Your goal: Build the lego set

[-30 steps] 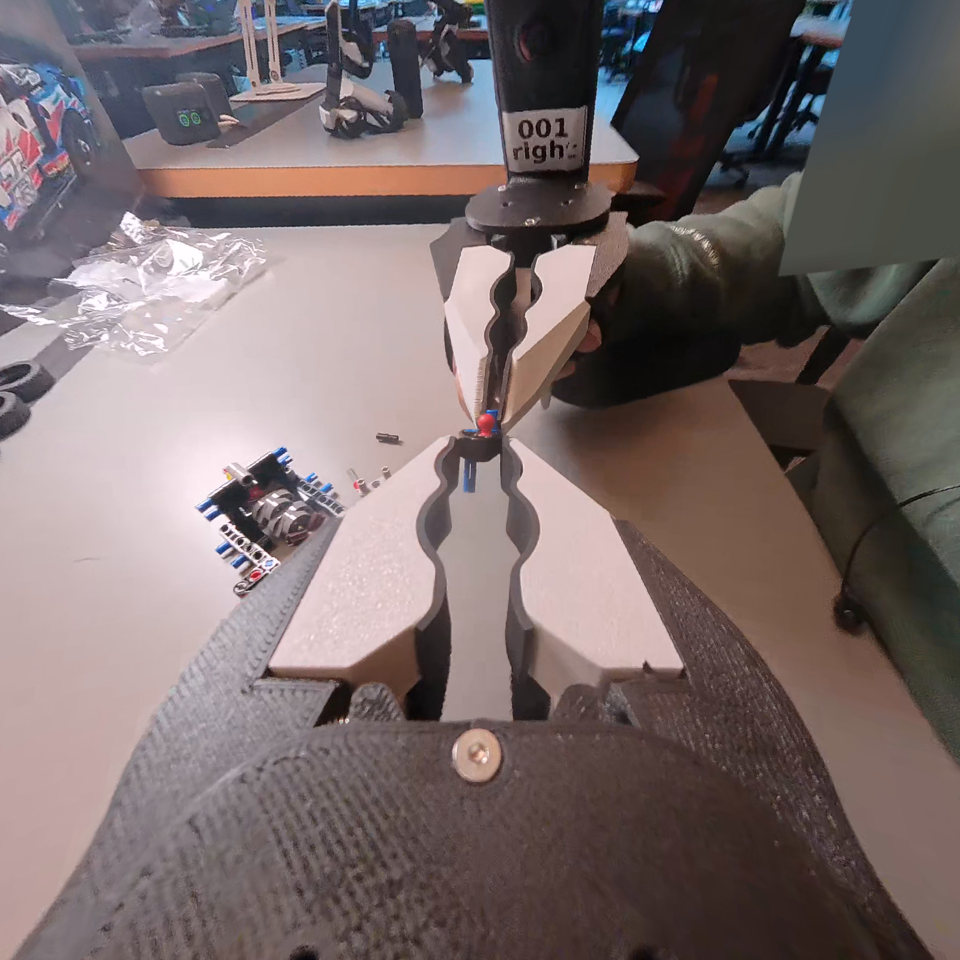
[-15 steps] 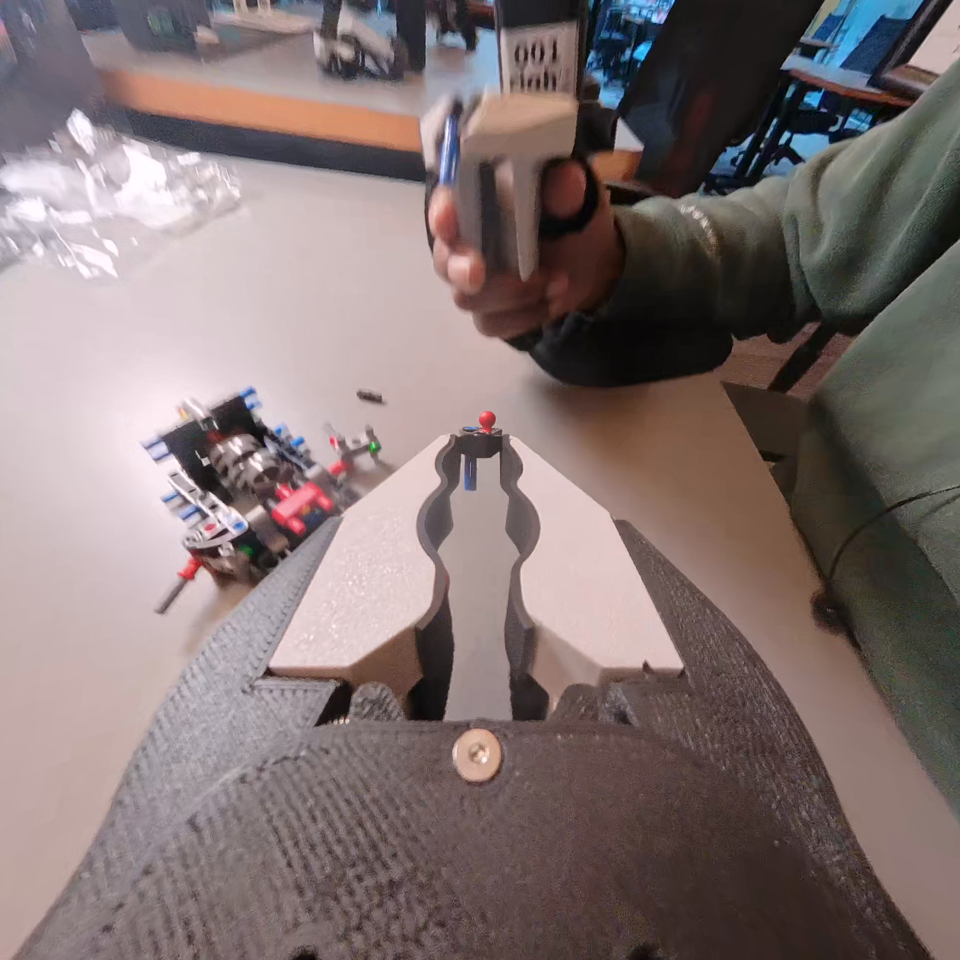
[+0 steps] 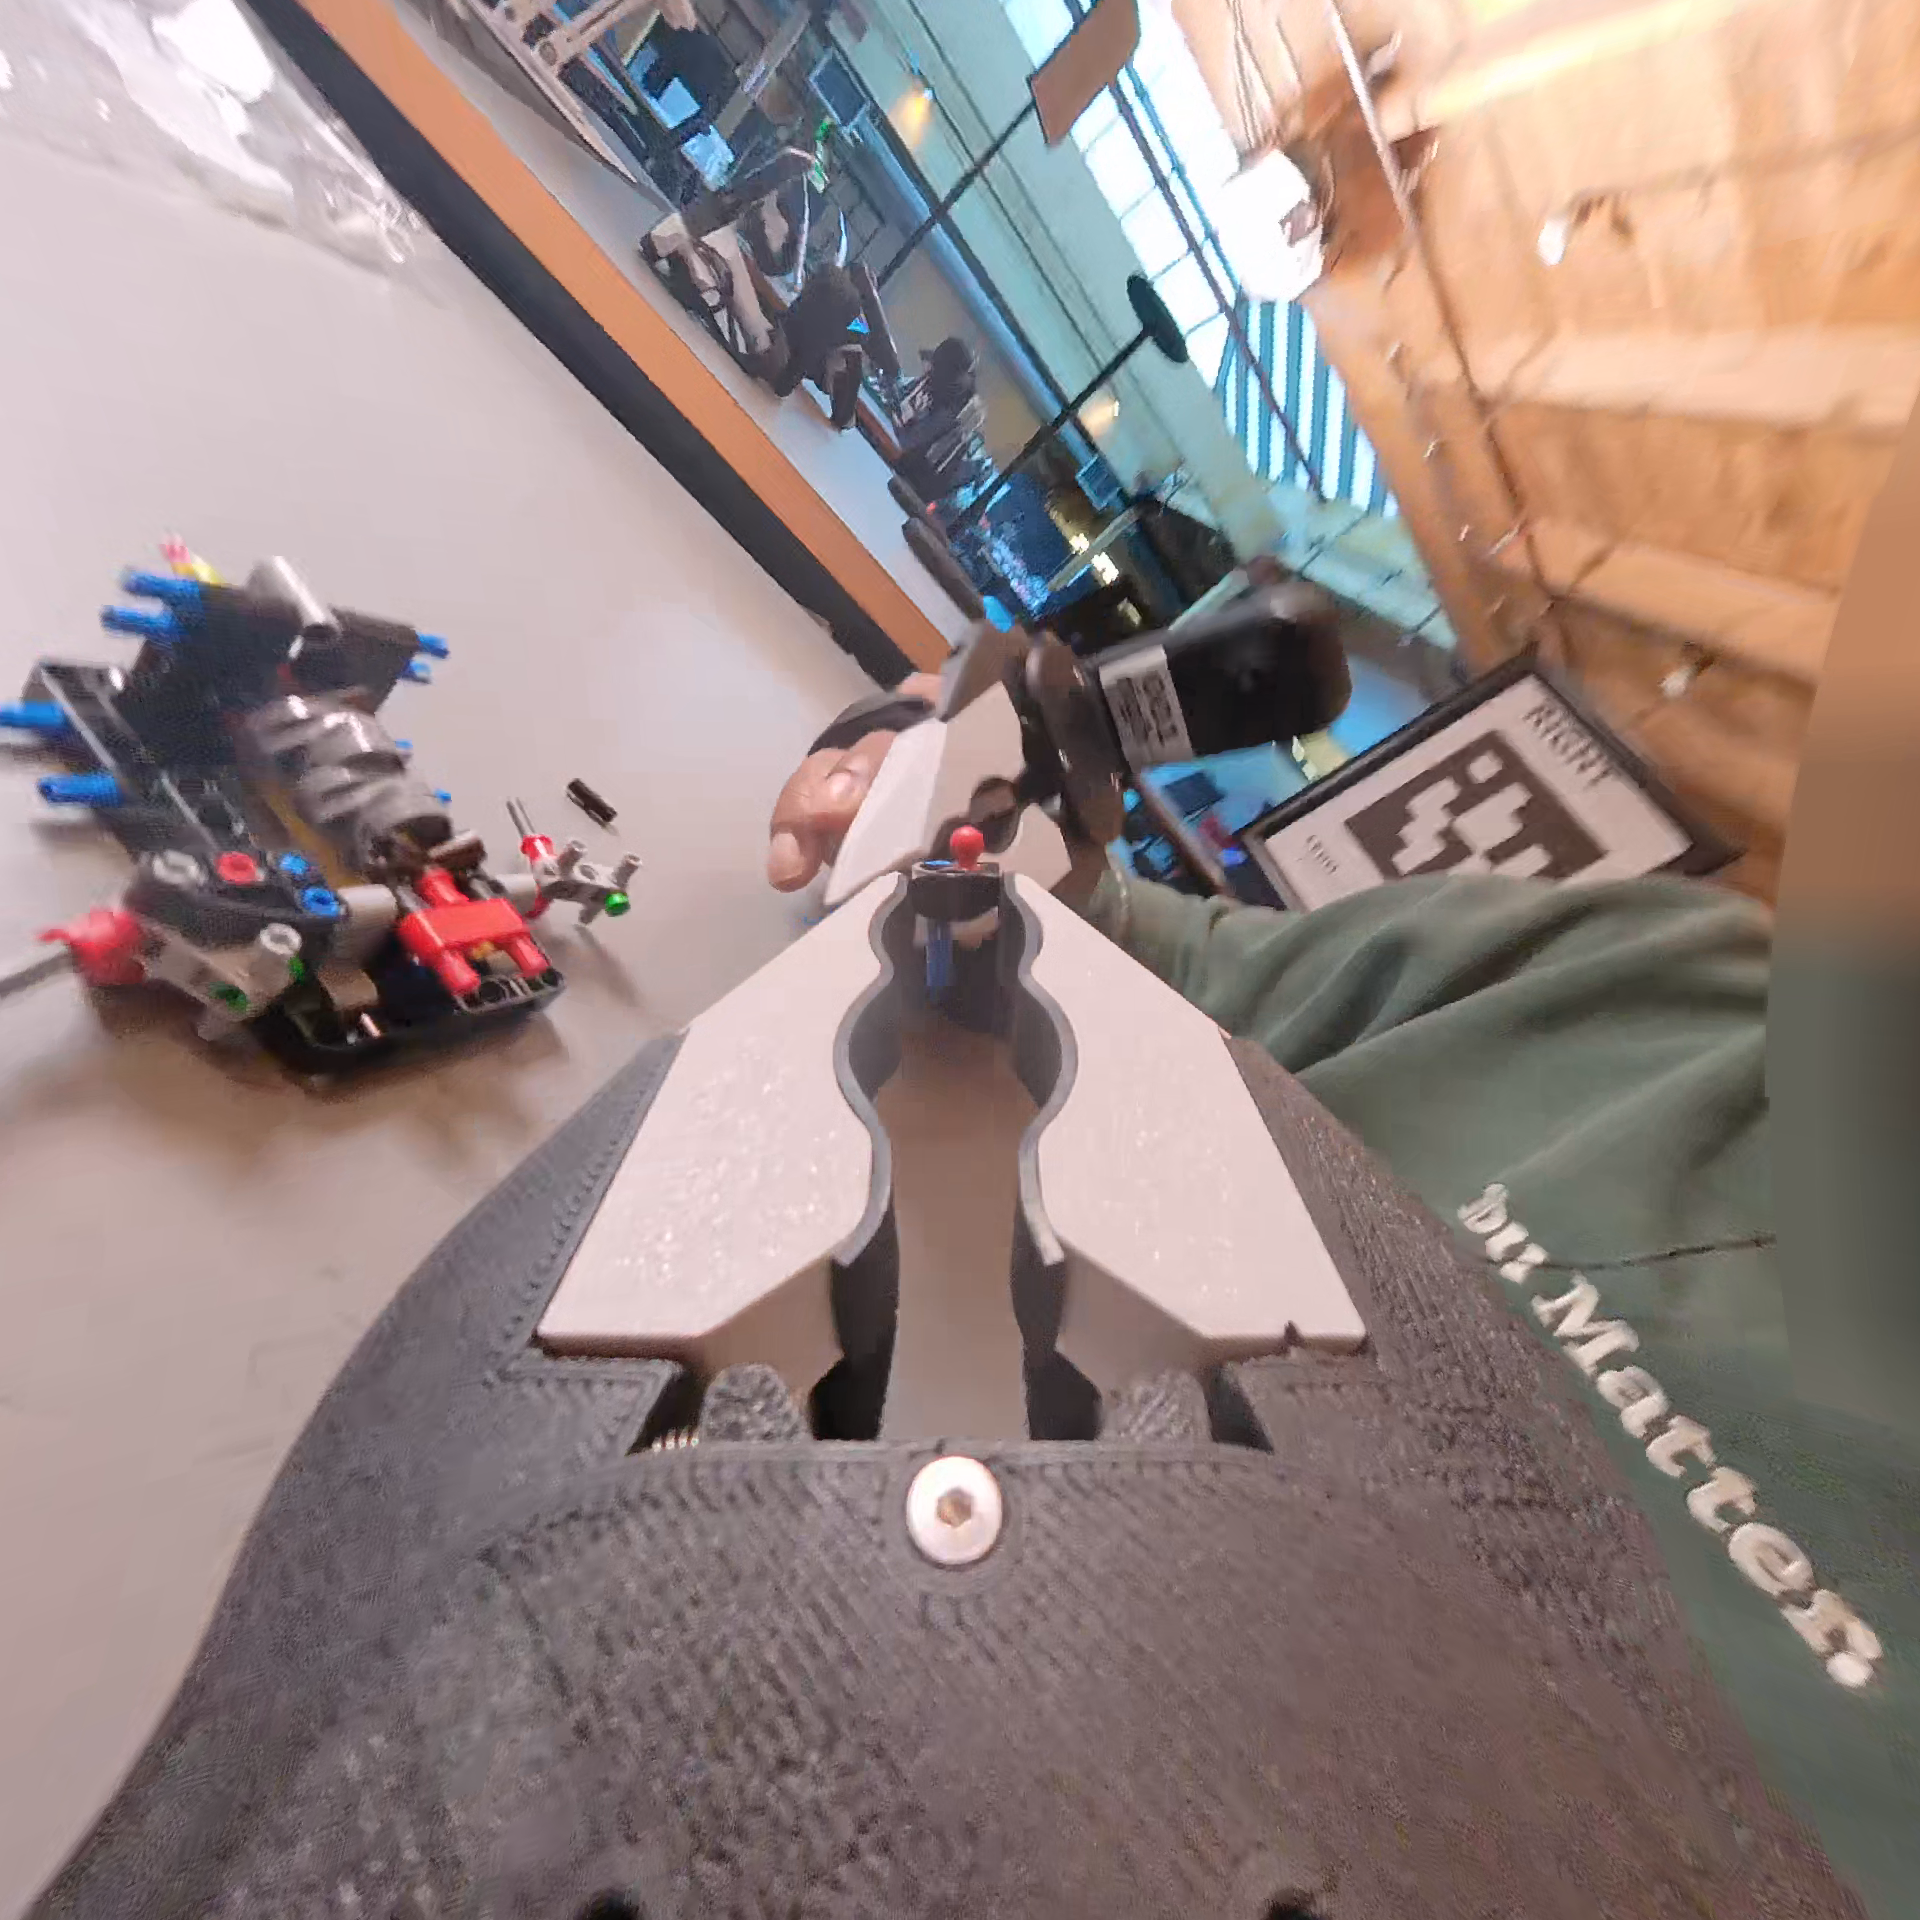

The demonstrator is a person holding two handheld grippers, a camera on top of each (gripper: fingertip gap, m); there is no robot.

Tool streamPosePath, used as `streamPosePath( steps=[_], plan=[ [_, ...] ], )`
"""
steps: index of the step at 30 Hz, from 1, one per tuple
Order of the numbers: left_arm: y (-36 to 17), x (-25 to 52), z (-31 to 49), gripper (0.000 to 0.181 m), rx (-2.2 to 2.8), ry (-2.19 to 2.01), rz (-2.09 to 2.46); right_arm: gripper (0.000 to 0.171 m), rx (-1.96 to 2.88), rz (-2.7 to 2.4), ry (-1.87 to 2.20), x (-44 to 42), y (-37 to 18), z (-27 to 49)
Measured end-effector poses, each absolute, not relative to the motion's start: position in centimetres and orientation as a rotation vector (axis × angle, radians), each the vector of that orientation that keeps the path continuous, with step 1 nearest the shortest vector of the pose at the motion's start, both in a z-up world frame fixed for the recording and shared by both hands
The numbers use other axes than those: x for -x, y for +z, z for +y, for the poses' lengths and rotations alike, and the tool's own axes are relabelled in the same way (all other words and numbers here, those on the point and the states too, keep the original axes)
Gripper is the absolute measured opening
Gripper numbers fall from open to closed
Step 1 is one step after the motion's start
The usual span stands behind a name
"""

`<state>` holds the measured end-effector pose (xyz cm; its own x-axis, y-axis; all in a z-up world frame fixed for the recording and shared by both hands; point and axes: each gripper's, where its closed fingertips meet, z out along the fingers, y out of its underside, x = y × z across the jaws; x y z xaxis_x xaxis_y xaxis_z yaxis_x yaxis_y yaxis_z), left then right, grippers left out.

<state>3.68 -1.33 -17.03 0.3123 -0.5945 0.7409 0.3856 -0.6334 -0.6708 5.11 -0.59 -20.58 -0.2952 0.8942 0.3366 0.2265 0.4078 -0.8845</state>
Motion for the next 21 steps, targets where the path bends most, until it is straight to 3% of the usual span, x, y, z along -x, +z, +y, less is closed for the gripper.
streamPosePath(
  steps=[17,21],
  plan=[
    [-20.3,-4.3,-0.9,0.013,1.899,-1.544,-0.005,0.003,0.780,-2.165,0.537,-6.5,-26.8,-3.0],
    [-20.7,-4.4,-0.9,0.013,1.914,-1.544,-0.020,0.019,0.844,-2.137,0.677,-6.7,-25.6,-3.4]
  ],
)
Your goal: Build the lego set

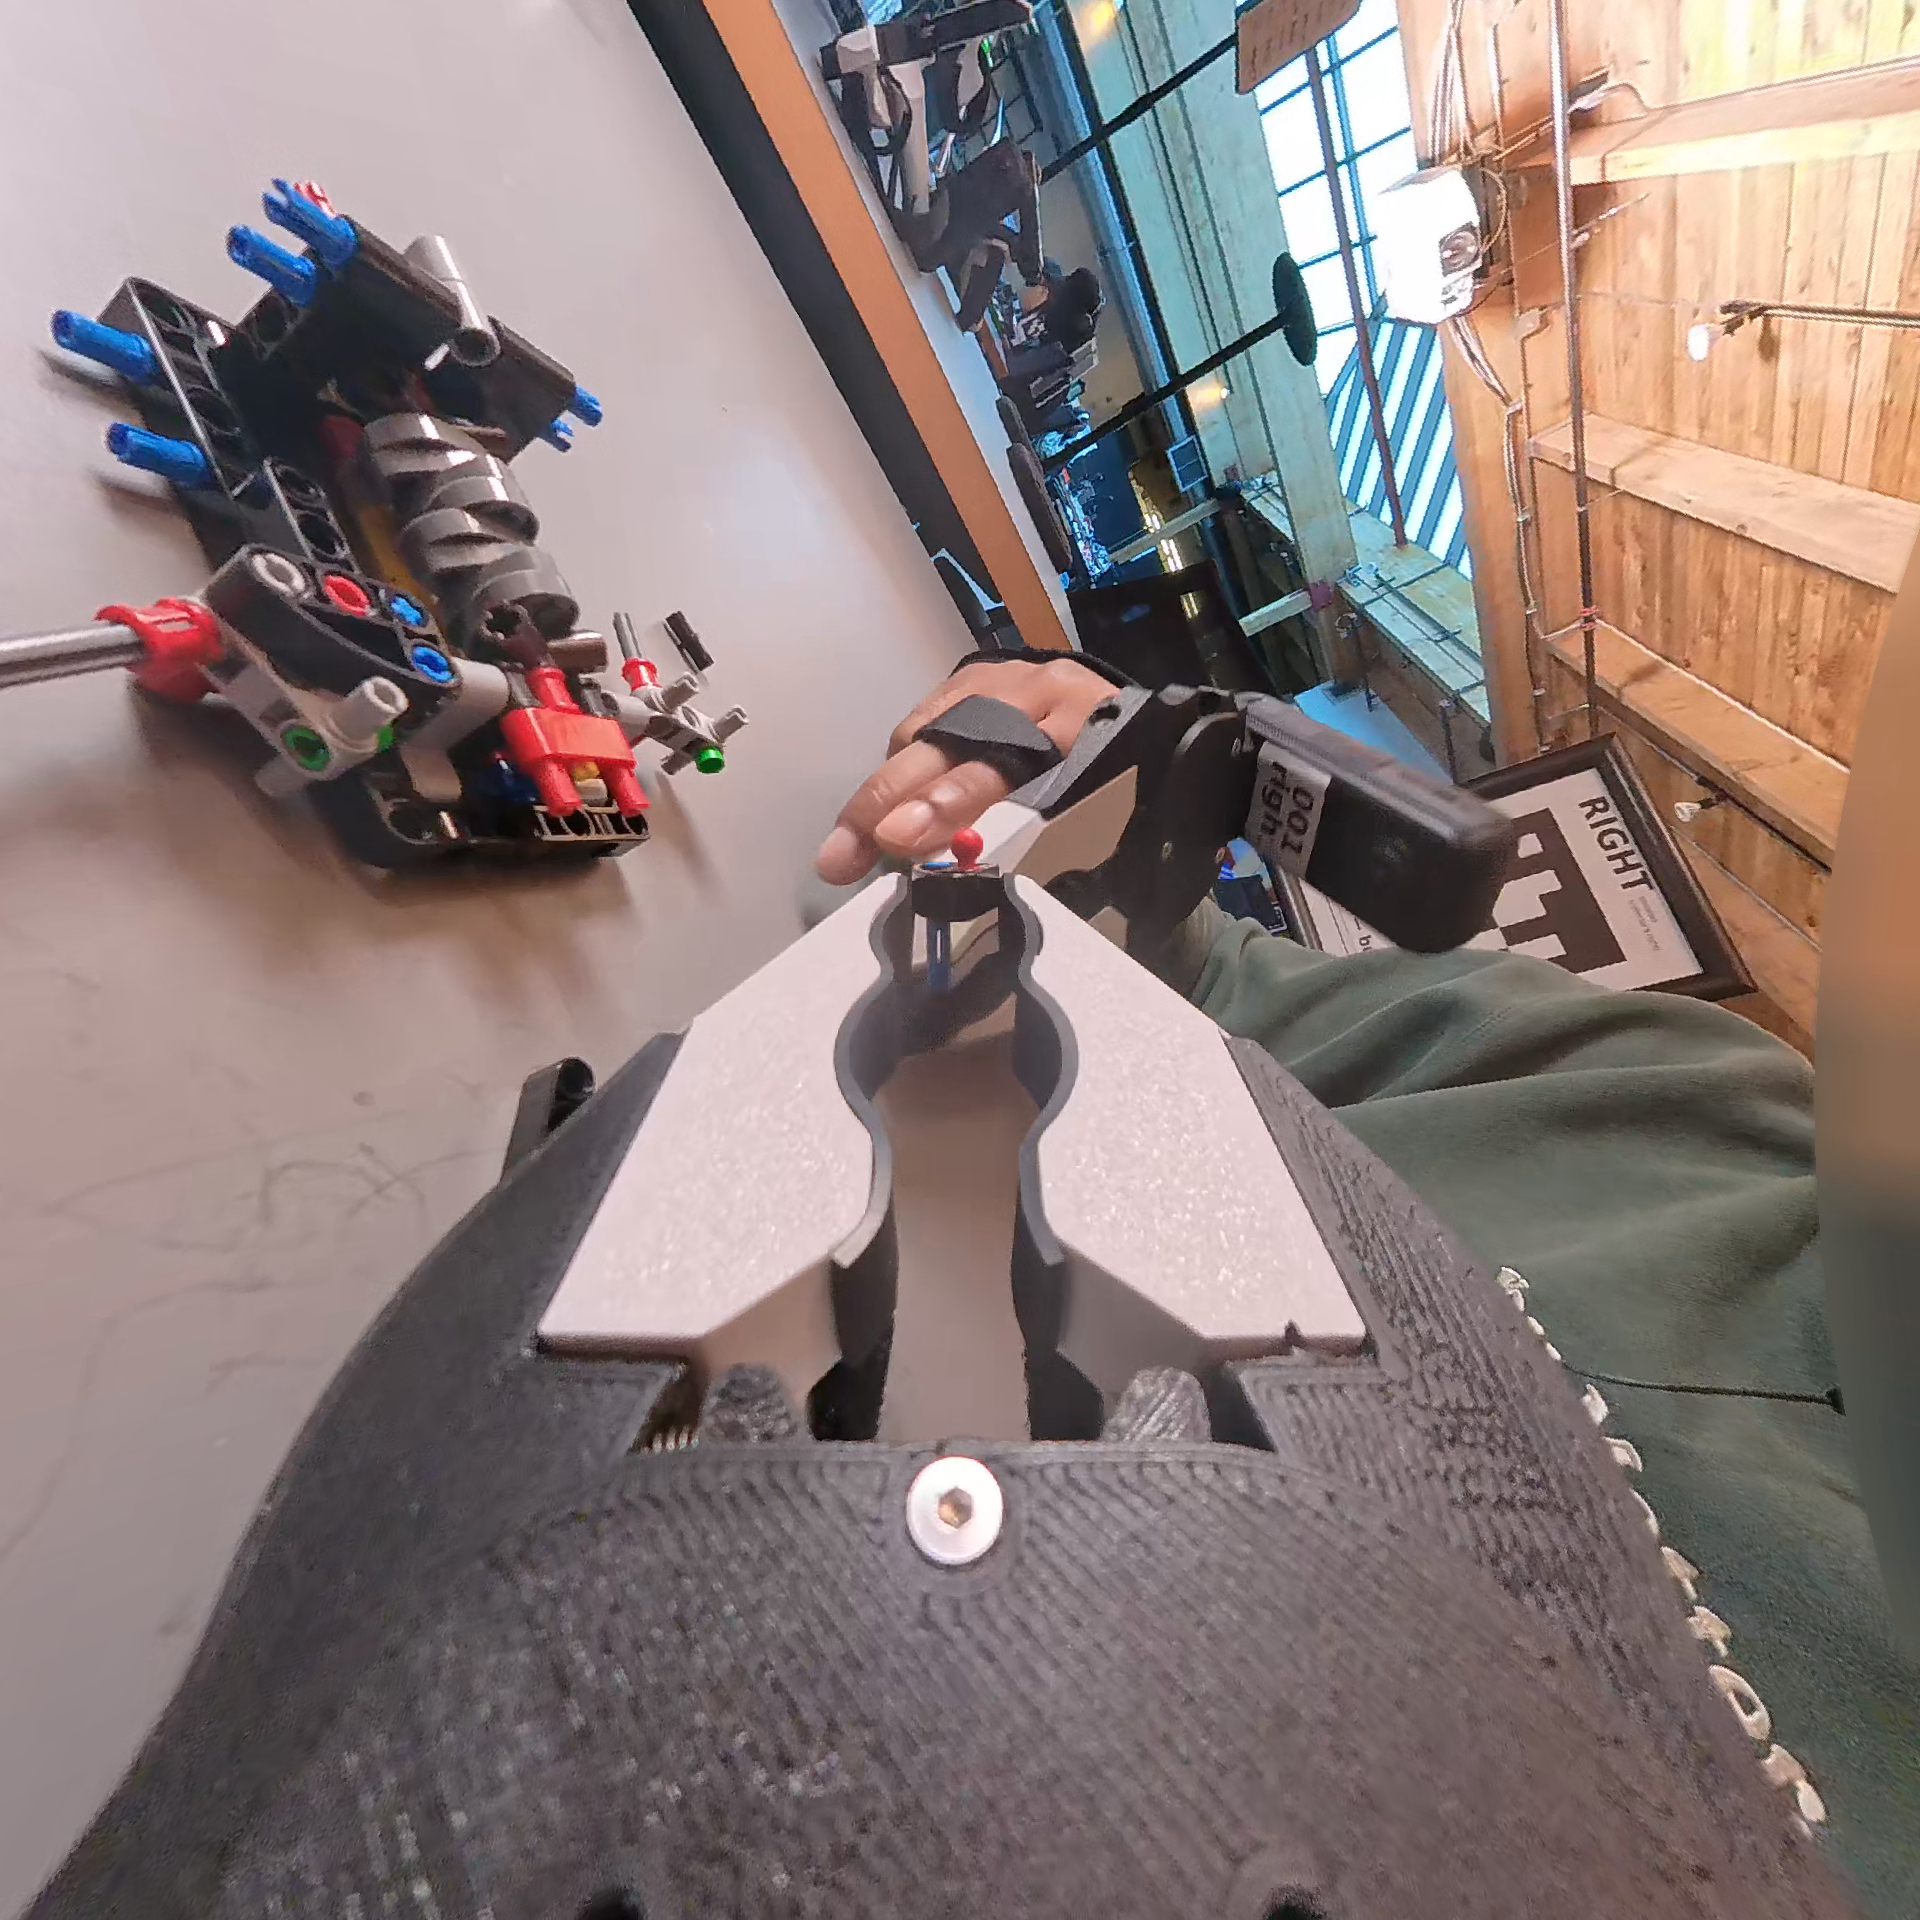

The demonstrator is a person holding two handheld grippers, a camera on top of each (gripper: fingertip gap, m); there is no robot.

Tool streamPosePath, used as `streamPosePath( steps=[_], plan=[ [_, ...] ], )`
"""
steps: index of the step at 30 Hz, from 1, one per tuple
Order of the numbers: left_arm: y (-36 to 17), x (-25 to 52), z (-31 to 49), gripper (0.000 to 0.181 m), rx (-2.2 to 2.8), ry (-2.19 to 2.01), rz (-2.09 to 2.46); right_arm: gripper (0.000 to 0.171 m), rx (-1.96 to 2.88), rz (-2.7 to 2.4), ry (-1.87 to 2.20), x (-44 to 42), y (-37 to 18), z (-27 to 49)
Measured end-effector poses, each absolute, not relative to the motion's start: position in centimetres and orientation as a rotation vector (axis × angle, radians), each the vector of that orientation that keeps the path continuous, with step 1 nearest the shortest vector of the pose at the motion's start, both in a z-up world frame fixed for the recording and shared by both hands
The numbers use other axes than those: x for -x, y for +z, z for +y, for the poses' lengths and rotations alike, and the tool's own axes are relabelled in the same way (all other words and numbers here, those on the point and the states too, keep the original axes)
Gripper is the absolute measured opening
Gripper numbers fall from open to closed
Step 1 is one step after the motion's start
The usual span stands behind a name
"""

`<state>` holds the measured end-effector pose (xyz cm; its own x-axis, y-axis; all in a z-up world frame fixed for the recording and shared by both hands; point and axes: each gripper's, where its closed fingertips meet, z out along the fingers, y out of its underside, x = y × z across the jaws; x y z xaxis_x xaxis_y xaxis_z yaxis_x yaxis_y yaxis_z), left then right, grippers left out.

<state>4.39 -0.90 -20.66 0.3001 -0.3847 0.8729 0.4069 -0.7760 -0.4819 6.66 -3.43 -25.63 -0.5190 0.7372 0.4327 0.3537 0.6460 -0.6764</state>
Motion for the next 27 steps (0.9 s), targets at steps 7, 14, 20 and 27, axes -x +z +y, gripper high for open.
streamPosePath(
  steps=[7,14,20,27],
  plan=[
    [-20.3,-4.8,-1.0,0.013,1.891,-1.618,-0.058,0.024,0.867,-1.829,0.776,-5.4,-20.4,-1.2],
    [-19.9,-5.8,-1.6,0.013,1.865,-1.699,-0.058,0.009,0.749,-1.784,0.698,-4.7,-19.7,-2.2],
    [-20.0,-6.1,-1.8,0.013,1.891,-1.631,0.026,0.009,0.858,-1.794,0.898,-5.2,-19.4,-2.5],
    [-20.5,-6.4,-2.4,0.014,1.944,-1.086,0.499,0.014,1.236,-1.669,1.413,-5.5,-18.3,-1.9]
  ],
)
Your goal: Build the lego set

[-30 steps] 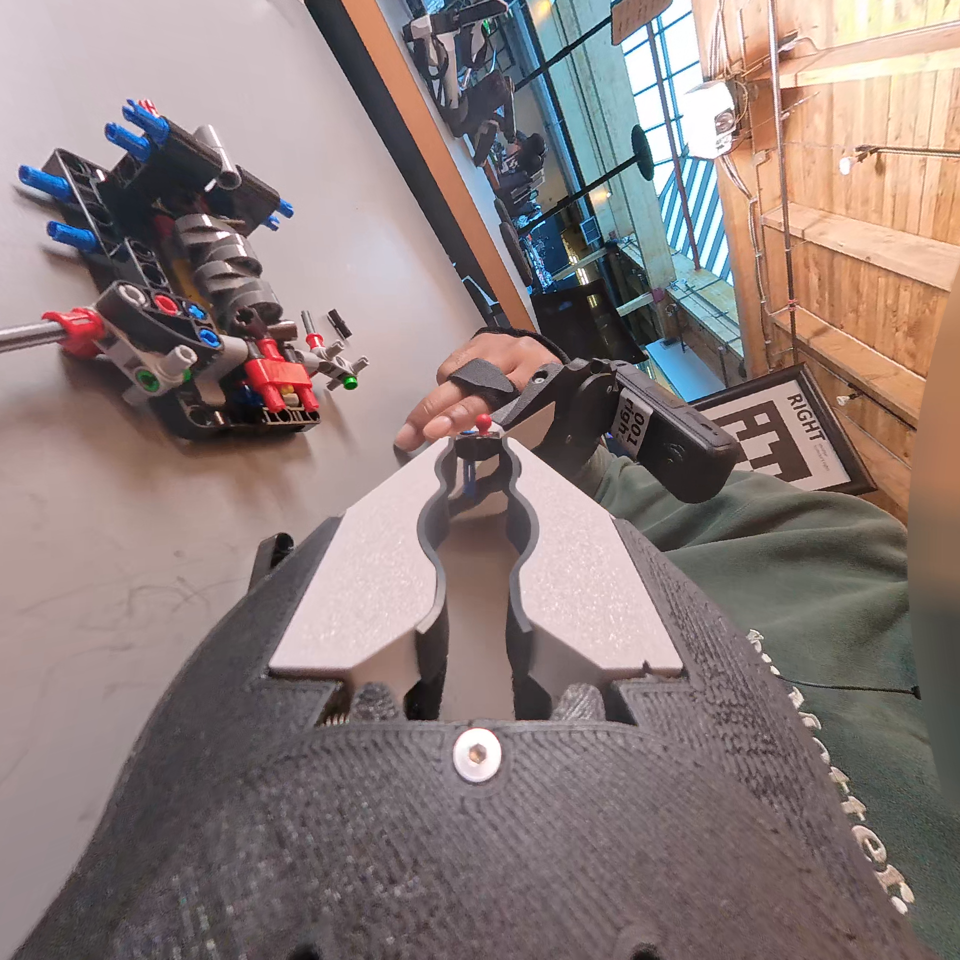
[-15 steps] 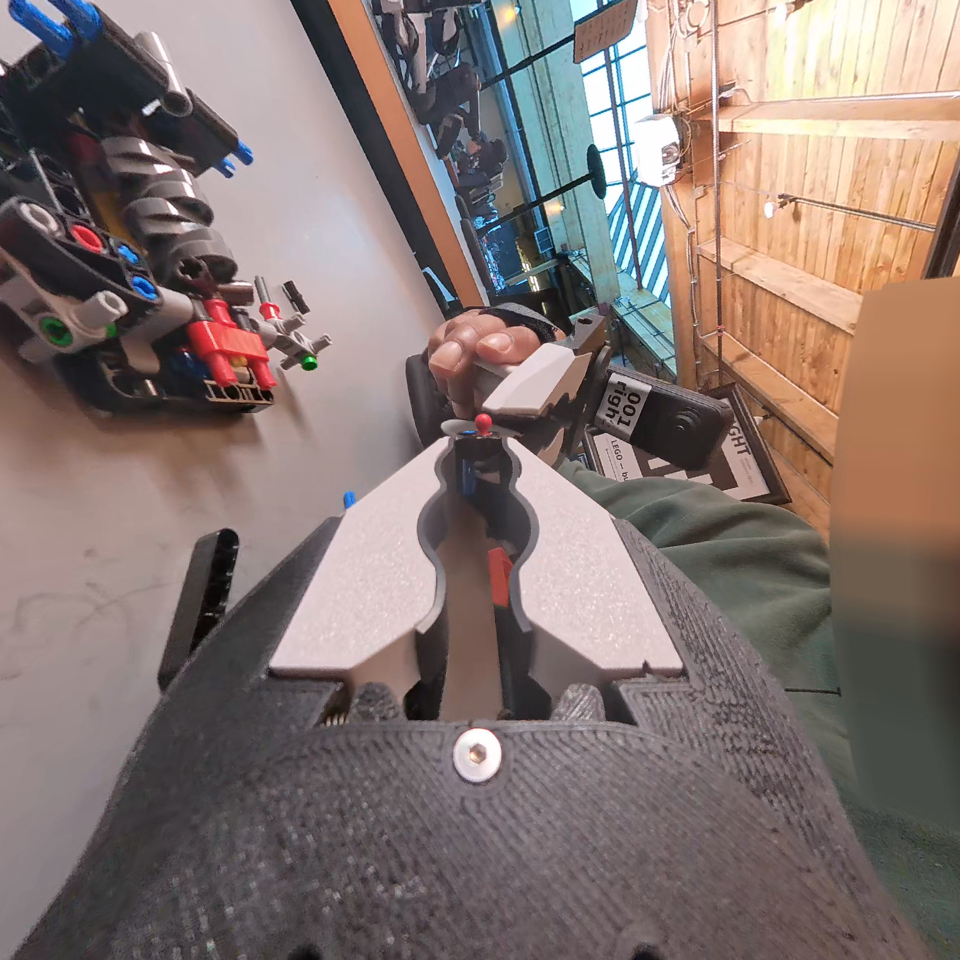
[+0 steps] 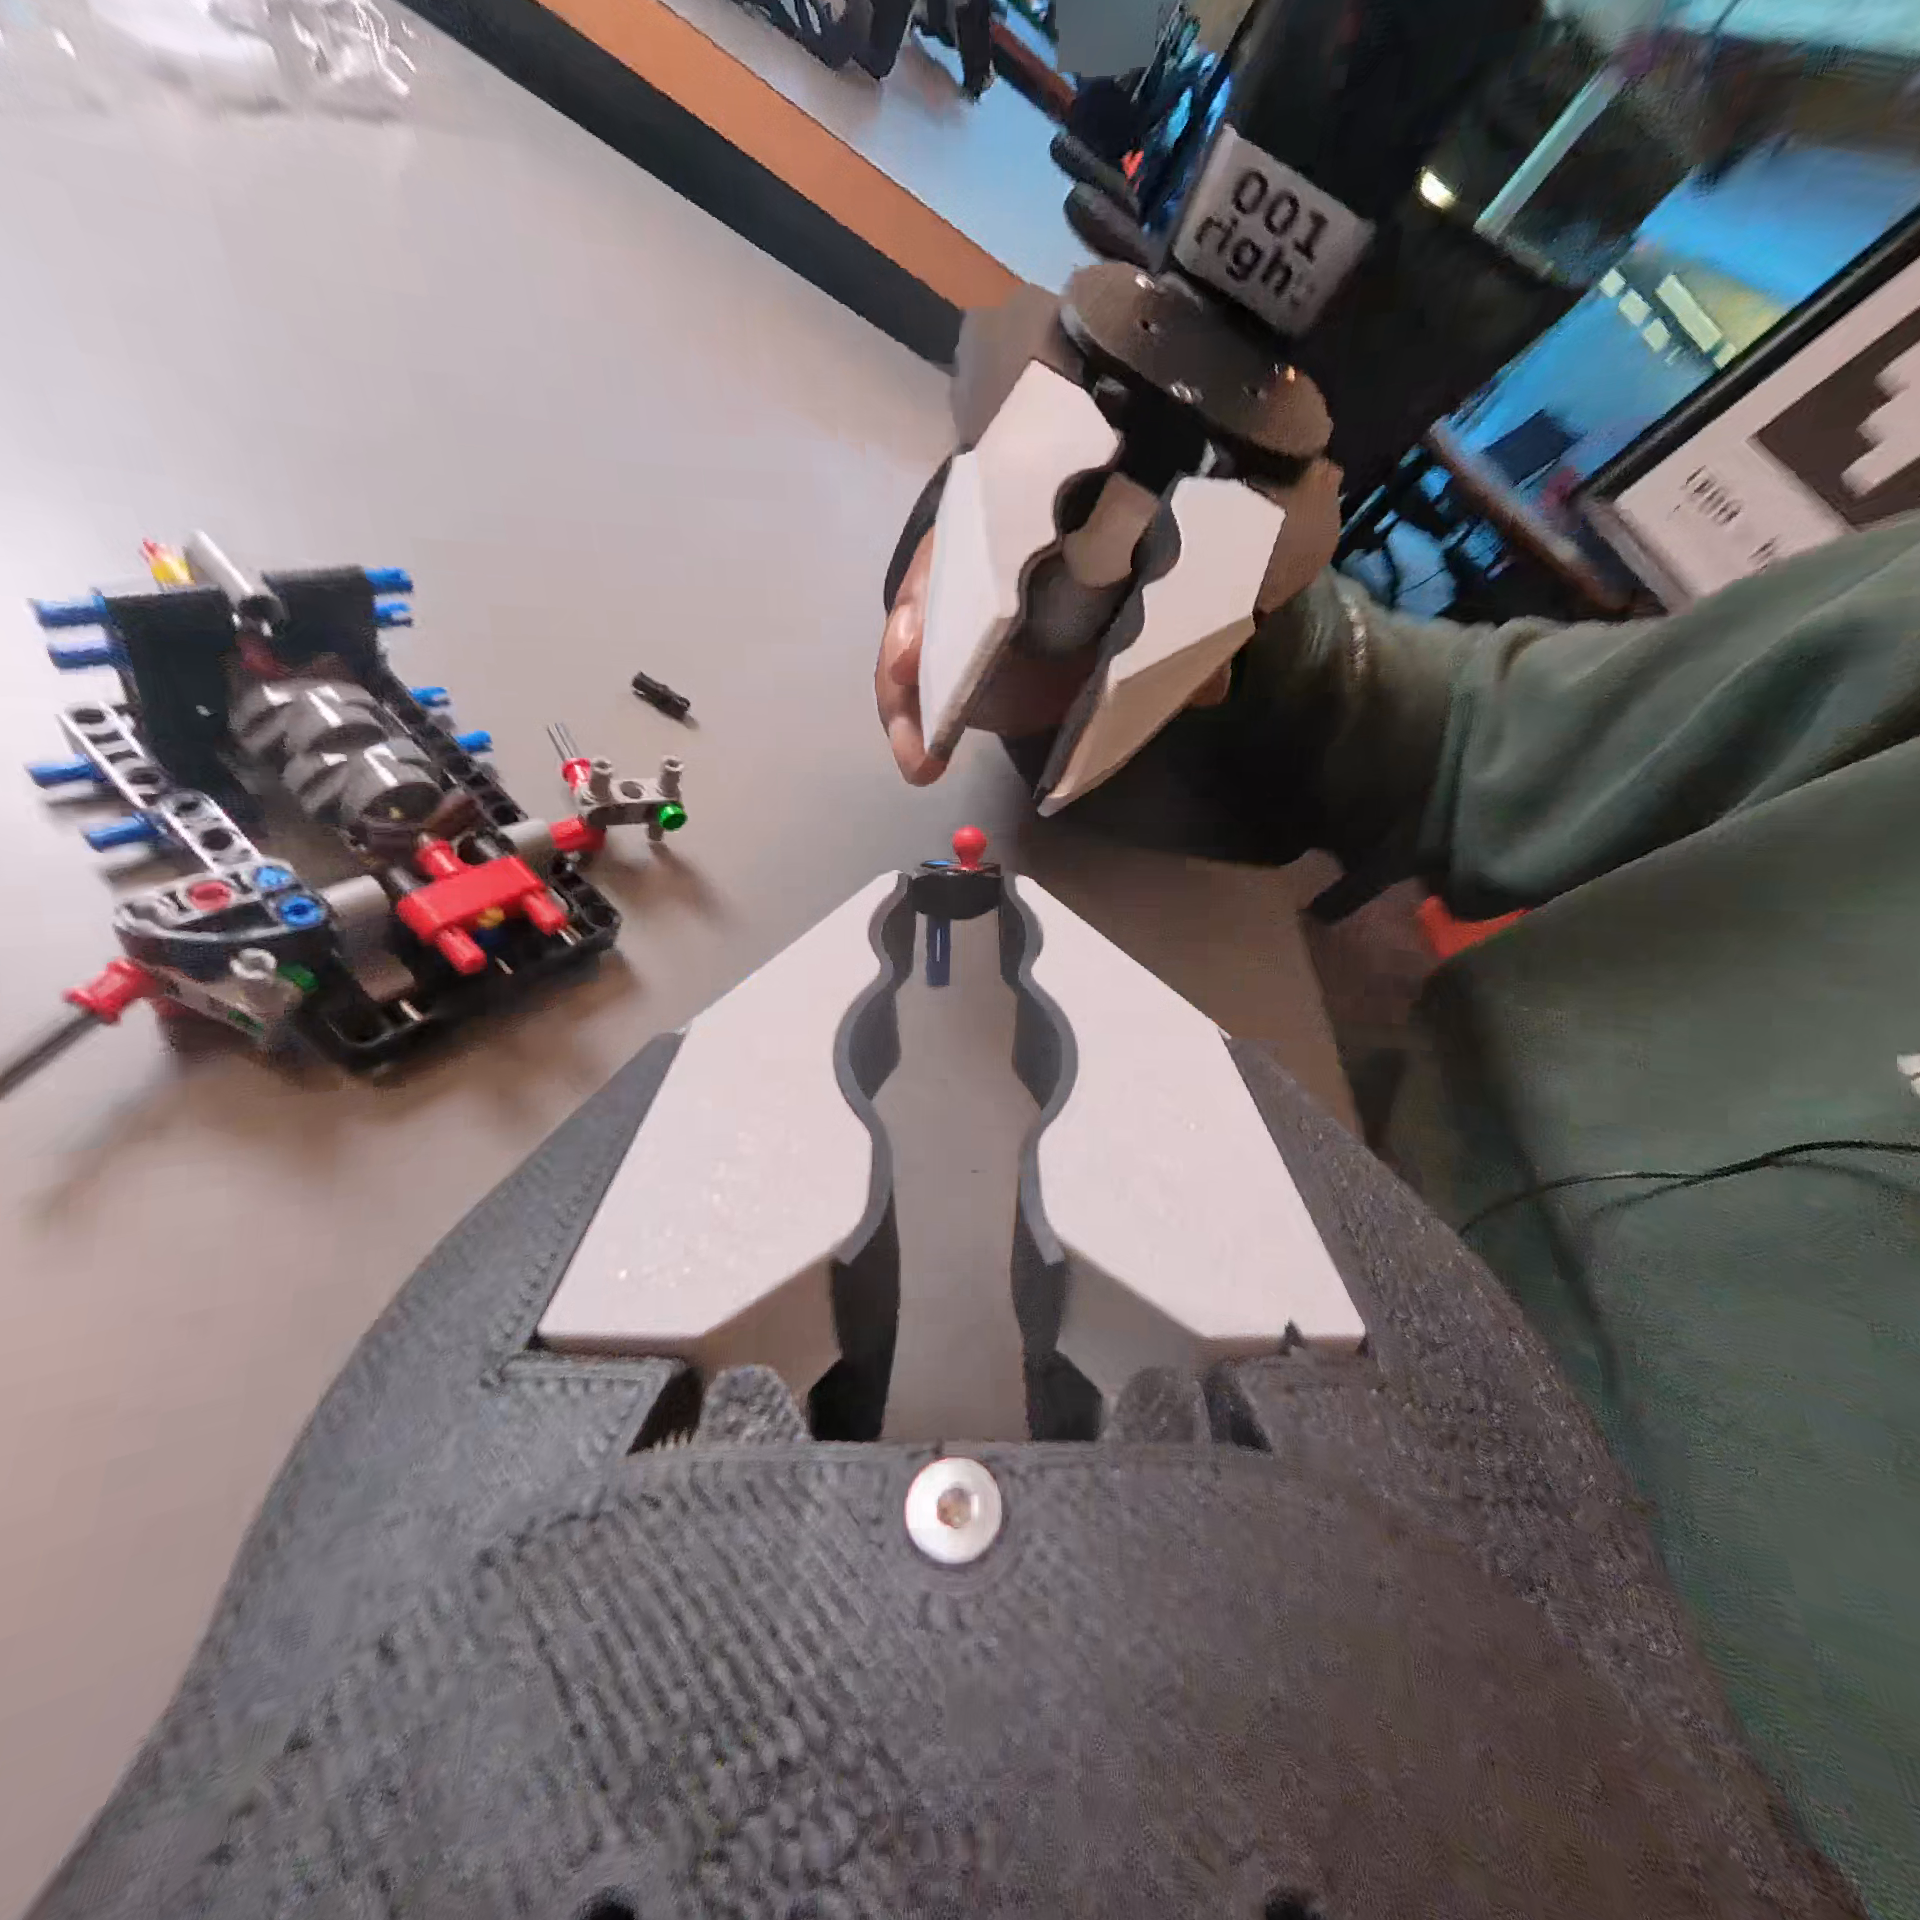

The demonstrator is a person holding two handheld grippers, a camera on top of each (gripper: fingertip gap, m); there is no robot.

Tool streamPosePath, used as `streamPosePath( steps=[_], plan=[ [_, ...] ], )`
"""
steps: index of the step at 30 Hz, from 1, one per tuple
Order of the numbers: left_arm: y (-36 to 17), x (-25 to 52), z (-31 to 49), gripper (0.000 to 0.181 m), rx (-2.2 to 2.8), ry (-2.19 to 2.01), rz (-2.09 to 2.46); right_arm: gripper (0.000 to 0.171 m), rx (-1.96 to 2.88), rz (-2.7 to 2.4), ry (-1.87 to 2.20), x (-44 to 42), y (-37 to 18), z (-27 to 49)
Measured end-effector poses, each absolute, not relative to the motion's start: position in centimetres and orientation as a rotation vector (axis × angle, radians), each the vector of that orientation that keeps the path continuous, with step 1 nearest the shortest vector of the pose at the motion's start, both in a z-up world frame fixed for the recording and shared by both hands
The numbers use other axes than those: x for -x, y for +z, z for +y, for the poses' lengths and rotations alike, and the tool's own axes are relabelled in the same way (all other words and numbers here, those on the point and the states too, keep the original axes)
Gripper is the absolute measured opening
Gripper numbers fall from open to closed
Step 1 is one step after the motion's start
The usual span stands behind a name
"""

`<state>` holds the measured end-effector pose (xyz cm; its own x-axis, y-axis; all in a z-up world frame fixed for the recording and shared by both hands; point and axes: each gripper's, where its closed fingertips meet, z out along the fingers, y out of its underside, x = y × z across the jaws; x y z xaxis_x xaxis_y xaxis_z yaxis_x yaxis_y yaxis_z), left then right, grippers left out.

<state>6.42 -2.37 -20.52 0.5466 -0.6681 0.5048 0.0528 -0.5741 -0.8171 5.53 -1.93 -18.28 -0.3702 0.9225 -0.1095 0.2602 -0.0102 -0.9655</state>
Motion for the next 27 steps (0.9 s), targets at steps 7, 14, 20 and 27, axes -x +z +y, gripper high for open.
streamPosePath(
  steps=[7,14,20,27],
  plan=[
    [-20.0,-6.8,-2.5,0.014,1.881,-0.792,0.680,0.005,1.269,-1.690,1.532,-5.4,-18.7,-3.1],
    [-20.0,-6.7,-2.5,0.014,1.866,-0.607,0.778,0.002,1.244,-1.682,1.552,-5.4,-18.5,-3.3],
    [-19.1,-6.5,-2.4,0.015,1.817,-0.657,0.742,0.002,1.232,-1.567,1.688,-5.3,-17.6,-3.0],
    [-18.5,-6.4,-2.5,0.015,1.784,-0.726,0.698,0.001,1.209,-1.508,1.779,-5.5,-16.9,-2.8]
  ],
)
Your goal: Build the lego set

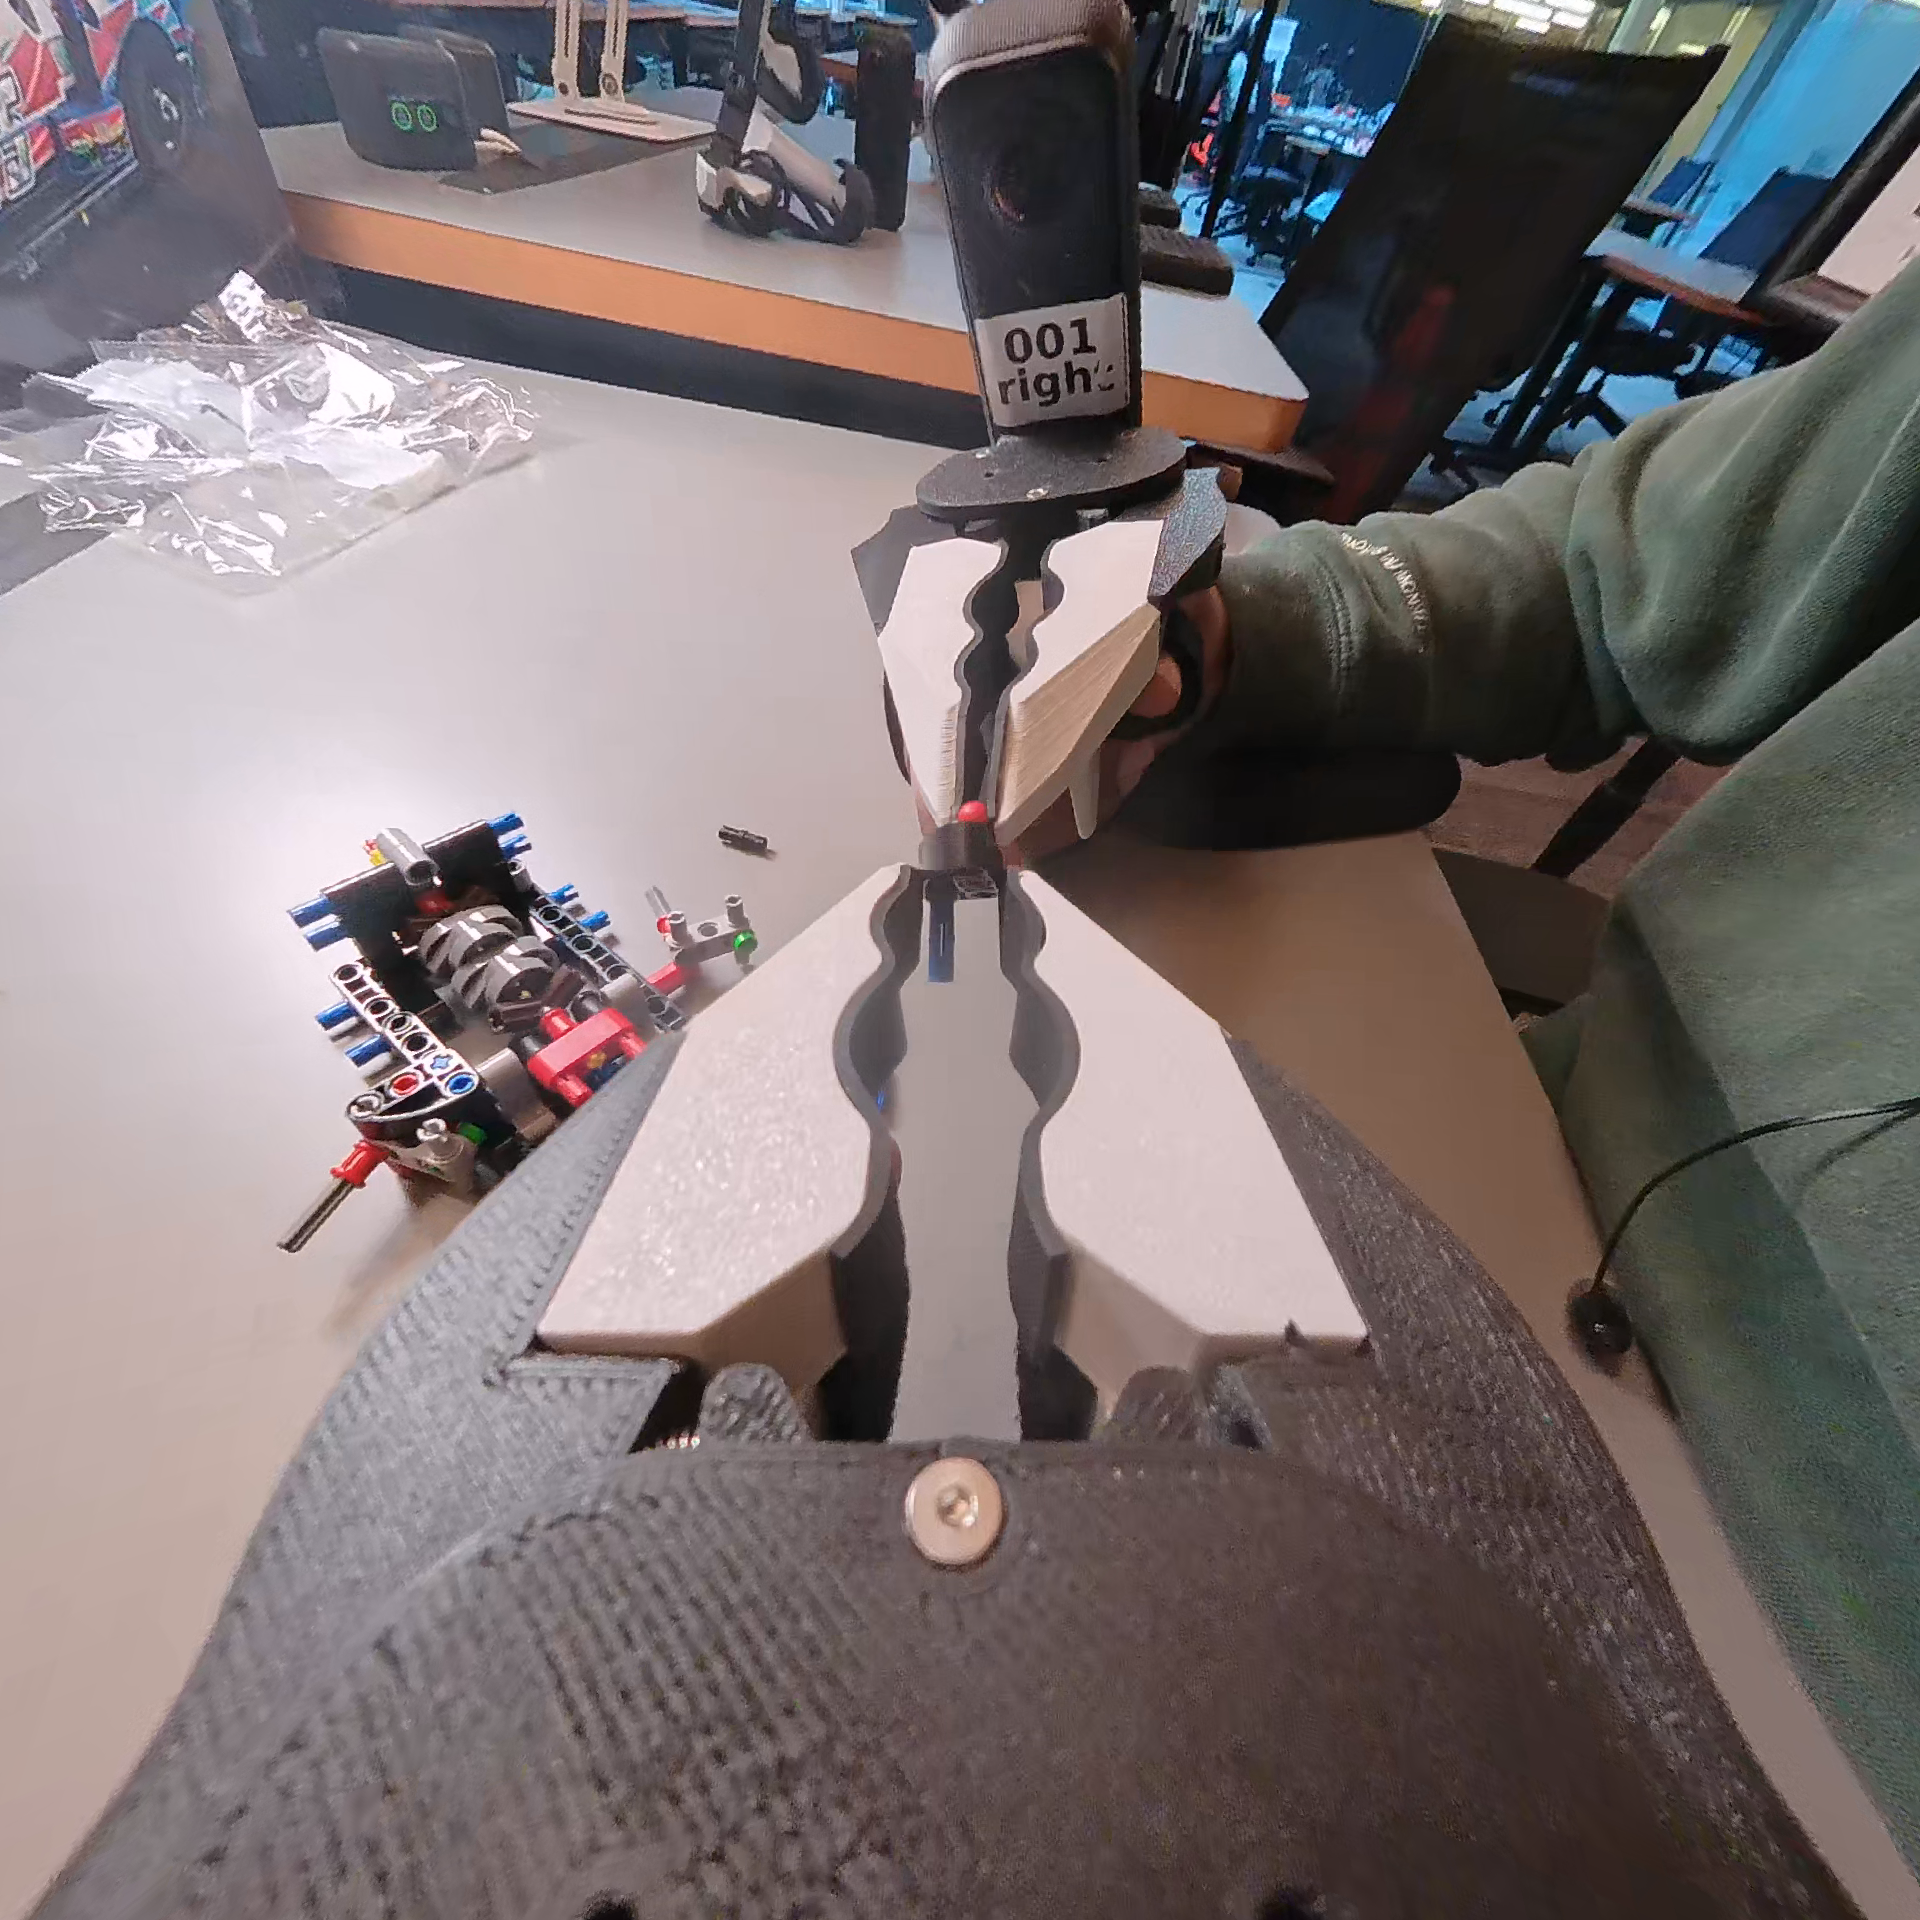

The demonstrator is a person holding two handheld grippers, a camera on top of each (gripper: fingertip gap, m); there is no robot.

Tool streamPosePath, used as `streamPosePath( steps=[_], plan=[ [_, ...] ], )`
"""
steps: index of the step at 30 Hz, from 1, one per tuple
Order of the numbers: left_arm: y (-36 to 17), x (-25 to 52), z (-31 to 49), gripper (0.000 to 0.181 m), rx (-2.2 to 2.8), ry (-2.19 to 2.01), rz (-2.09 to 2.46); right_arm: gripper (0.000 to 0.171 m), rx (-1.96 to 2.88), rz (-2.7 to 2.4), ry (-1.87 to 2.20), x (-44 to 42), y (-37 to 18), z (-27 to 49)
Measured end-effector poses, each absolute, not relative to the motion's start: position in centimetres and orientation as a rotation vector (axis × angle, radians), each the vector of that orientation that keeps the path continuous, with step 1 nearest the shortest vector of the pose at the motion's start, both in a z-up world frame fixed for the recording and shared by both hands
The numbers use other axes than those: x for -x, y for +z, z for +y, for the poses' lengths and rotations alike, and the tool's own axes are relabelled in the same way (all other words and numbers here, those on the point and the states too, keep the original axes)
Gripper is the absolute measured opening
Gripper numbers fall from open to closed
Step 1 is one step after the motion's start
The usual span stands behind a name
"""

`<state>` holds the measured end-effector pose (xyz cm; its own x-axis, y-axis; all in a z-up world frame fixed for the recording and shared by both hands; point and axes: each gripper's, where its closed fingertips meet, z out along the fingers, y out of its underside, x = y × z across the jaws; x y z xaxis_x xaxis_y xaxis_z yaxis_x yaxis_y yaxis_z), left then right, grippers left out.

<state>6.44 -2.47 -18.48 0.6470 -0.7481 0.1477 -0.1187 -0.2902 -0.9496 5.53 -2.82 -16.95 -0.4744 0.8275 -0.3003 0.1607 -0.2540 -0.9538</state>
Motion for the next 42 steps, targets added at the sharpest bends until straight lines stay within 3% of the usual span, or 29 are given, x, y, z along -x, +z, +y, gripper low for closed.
streamPosePath(
  steps=[11,15,25,27,29,42],
  plan=[
    [-18.3,-6.6,-3.0,0.014,1.768,-0.843,0.670,0.001,1.184,-1.599,1.734,-6.2,-17.5,-3.1],
    [-18.3,-6.7,-3.1,0.014,1.767,-0.857,0.684,0.010,1.163,-1.580,1.696,-6.2,-17.1,-2.9],
    [-18.6,-7.0,-3.3,0.013,1.782,-0.875,0.692,0.003,1.164,-1.619,1.701,-6.1,-17.4,-3.6],
    [-18.4,-6.8,-3.2,0.023,1.777,-0.880,0.678,0.003,1.157,-1.626,1.693,-6.0,-17.4,-3.8],
    [-18.5,-7.0,-3.4,0.014,1.779,-0.884,0.700,0.002,1.147,-1.633,1.686,-5.9,-17.4,-4.0],
    [-16.1,-7.3,-3.3,0.014,1.608,-0.836,0.643,0.002,1.061,-1.568,1.760,-6.7,-15.6,-3.9]
  ],
)
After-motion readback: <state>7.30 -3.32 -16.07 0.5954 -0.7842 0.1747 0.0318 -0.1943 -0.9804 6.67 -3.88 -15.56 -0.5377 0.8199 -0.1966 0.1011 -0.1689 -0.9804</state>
